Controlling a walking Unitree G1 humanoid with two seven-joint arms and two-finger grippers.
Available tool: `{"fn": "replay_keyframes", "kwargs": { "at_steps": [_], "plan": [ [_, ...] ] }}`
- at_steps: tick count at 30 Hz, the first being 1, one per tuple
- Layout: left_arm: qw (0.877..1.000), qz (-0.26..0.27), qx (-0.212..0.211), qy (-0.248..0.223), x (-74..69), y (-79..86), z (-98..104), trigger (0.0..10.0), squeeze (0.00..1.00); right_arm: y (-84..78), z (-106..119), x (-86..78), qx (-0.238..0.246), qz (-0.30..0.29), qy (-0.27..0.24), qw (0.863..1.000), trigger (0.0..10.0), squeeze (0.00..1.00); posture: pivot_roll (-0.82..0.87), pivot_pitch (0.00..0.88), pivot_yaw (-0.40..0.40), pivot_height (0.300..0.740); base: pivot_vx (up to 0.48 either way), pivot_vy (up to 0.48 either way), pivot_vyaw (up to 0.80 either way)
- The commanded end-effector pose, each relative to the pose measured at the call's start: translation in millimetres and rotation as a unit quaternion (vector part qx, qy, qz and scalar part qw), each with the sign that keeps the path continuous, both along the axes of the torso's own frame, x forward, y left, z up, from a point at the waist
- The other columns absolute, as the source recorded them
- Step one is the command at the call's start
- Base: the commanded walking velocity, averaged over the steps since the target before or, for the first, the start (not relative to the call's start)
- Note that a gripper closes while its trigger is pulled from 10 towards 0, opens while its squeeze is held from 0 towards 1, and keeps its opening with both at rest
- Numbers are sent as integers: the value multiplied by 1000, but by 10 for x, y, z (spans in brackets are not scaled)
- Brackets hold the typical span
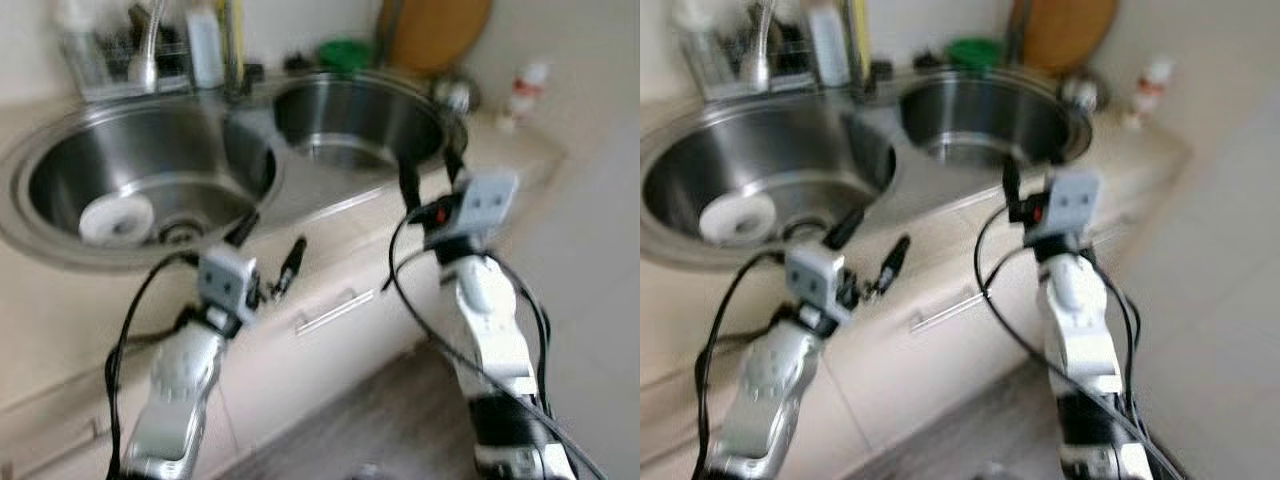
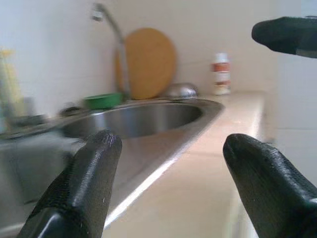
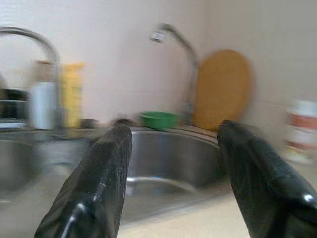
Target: Kitchen organization
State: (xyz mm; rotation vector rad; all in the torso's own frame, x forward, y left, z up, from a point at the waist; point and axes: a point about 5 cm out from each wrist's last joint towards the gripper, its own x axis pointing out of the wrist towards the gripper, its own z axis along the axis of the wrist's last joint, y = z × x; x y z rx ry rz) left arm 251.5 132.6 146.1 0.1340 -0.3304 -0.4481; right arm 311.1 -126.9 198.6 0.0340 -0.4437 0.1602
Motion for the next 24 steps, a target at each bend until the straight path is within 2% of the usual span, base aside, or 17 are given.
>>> {"fn": "replay_keyframes", "kwargs": {
  "at_steps": [1,24],
  "plan": [
    [1000,-12,-1,-4,-9,-81,13,10000,0,-115,5,-16,-4,-20,-3,1000,10000,0,1,0,-54,740,0,0,-800],
    [1000,1,3,-1,-4,-66,-5,10000,0,-124,-49,-22,-23,-20,5,1000,10000,0,-1,0,-67,740,0,0,-800]
  ]
}}
